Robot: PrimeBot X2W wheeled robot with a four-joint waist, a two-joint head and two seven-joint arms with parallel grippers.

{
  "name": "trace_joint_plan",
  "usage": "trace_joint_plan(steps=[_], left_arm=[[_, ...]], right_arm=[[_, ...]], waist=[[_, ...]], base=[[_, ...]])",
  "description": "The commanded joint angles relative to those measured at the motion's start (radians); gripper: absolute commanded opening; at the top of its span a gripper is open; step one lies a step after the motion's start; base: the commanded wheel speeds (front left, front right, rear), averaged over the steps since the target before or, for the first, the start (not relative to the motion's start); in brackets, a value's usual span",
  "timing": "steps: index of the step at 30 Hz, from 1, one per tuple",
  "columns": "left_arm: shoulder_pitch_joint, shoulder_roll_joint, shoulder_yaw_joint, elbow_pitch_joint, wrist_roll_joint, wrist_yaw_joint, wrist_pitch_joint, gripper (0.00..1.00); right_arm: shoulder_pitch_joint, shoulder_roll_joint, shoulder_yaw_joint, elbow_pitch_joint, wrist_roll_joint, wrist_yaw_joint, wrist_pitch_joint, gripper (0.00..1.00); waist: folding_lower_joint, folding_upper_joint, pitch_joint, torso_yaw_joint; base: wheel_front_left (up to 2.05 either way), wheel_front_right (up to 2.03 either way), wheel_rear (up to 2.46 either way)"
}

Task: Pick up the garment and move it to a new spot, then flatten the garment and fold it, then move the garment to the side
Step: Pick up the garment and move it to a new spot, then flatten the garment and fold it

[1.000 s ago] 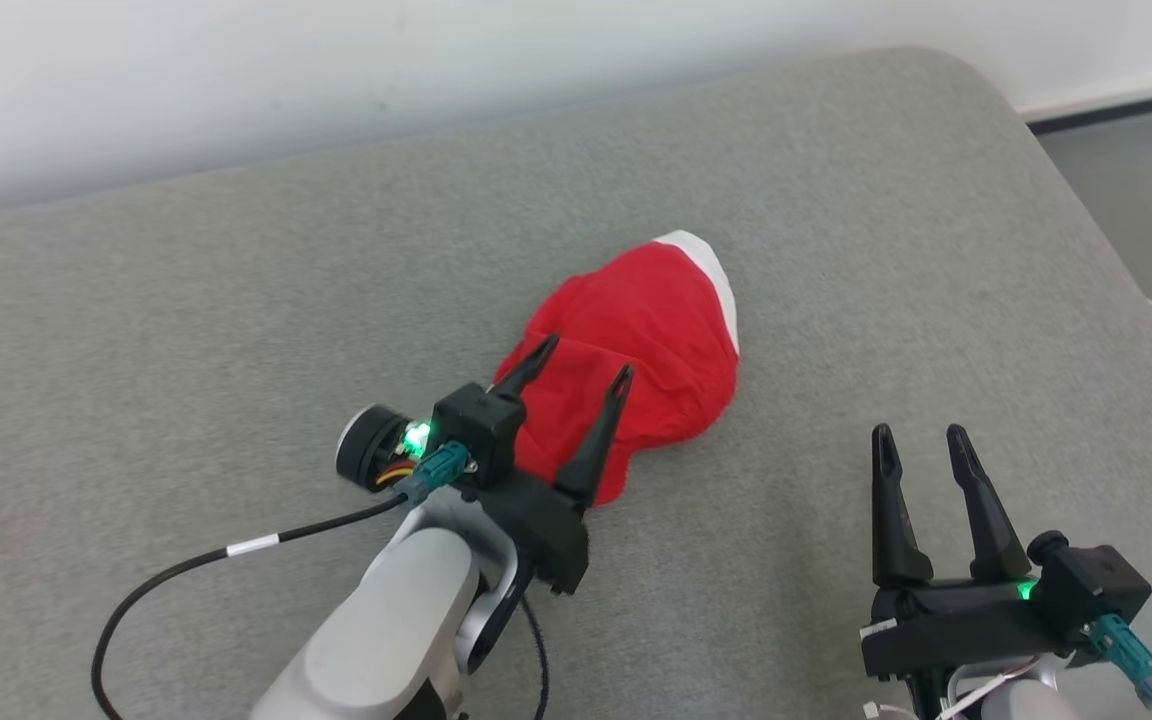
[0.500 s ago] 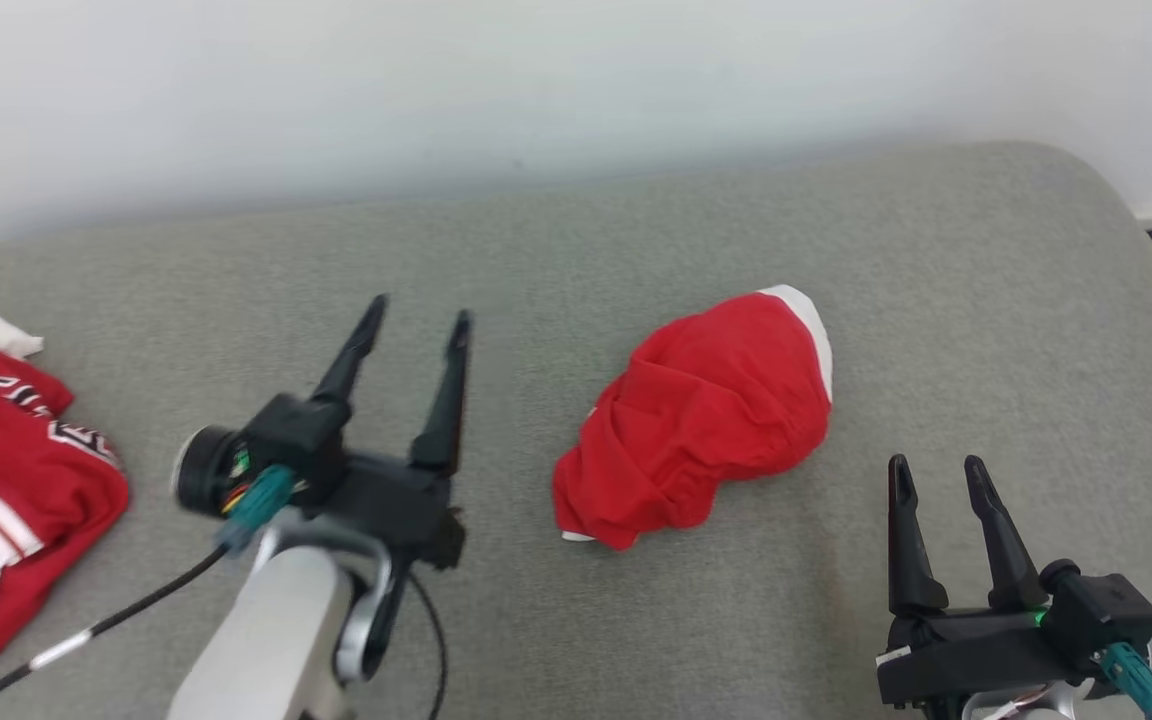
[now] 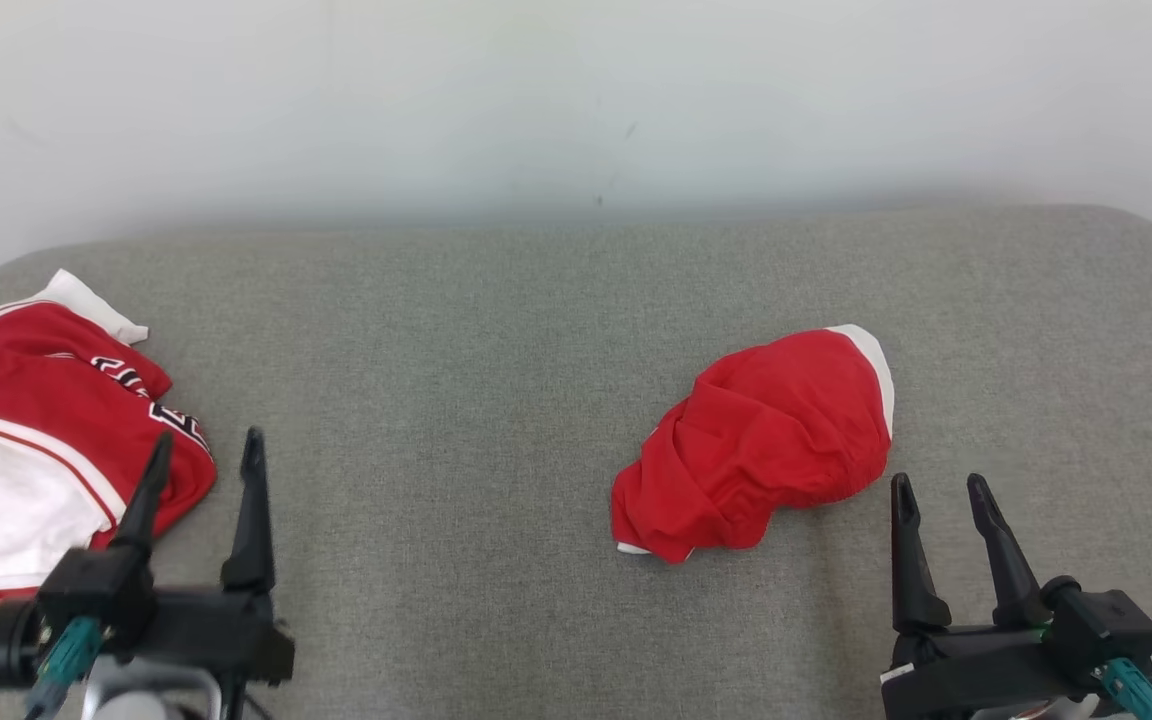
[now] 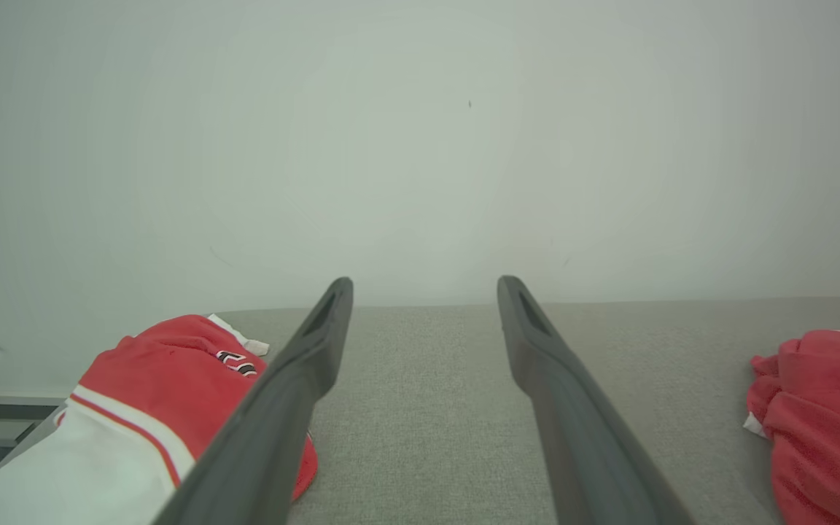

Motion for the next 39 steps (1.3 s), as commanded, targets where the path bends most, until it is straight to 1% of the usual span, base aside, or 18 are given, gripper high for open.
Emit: trace_joint_plan(steps=[1,4,7,9,10,13,17,21,23,32,39], left_arm=[[0.035,0.002,0.017,-0.011,0.01,0.005,-0.004,1.0],[0.09,-0.002,0.048,-0.028,0.016,-0.009,-0.004,1.0],[0.137,-0.004,0.07,-0.037,0.03,-0.014,-0.004,1.0],[0.169,-0.022,0.089,-0.05,0.02,-0.016,-0.004,1.0],[0.206,-0.021,0.1,-0.064,0.046,-0.013,-0.004,1.0],[0.252,-0.038,0.11,-0.085,0.073,-0.014,-0.004,1.0],[0.301,-0.058,0.121,-0.089,0.089,-0.021,-0.004,1.0],[0.326,-0.075,0.146,-0.098,0.095,-0.034,-0.004,1.0],[0.328,-0.077,0.151,-0.098,0.1,-0.036,-0.004,1.0],[0.317,-0.112,0.188,-0.096,0.135,-0.071,-0.004,1.0],[0.317,-0.113,0.181,-0.08,0.173,-0.096,-0.004,1.0]], right_arm=[[0.01,0.001,0.001,-0.001,-0.008,-0.002,-0.001,1.0],[0.018,0.002,0.003,0.0,-0.009,-0.002,-0.001,1.0],[0.024,0.001,0.004,0.003,-0.016,-0.002,-0.001,1.0],[0.03,0.001,0.006,0.006,-0.016,-0.002,-0.001,1.0],[0.033,0.002,0.011,0.01,-0.016,-0.002,-0.001,1.0],[0.033,0.001,0.01,0.013,-0.016,-0.002,-0.001,1.0],[0.039,0.001,0.017,0.021,-0.019,-0.002,-0.001,1.0],[0.045,0.001,0.018,0.026,-0.019,-0.002,-0.001,1.0],[0.046,0.001,0.019,0.027,-0.02,-0.002,-0.001,1.0],[0.056,0.001,0.022,0.042,-0.025,-0.002,-0.001,1.0],[0.059,0.001,0.024,0.051,-0.028,-0.002,-0.001,1.0]], waist=[[0.0001,0.0001,-0.009,0.003],[0.0001,0.0001,-0.018,0.004],[0.0001,0.0001,-0.027,0.003],[0.0001,0.0001,-0.035,0.001],[0.0001,0.0001,-0.042,-0.005],[0.0001,0.0001,-0.044,-0.009],[0.0001,0.0001,-0.049,-0.014],[0.0001,0.0001,-0.055,-0.015],[0.0001,0.0001,-0.056,-0.015],[0.0001,0.0001,-0.063,-0.014],[0.0001,0.0001,-0.068,-0.02]], base=[[0.0,0.0,0.0],[0.0,0.0,0.0],[0.0,0.0,0.0],[0.0,0.0,0.0],[0.0,0.0,0.0],[0.0,0.0,0.0],[0.0,0.0,0.0],[0.0,0.0,0.0],[0.0,0.0,0.0],[0.0,0.0,0.0],[0.0,0.0,0.0]])
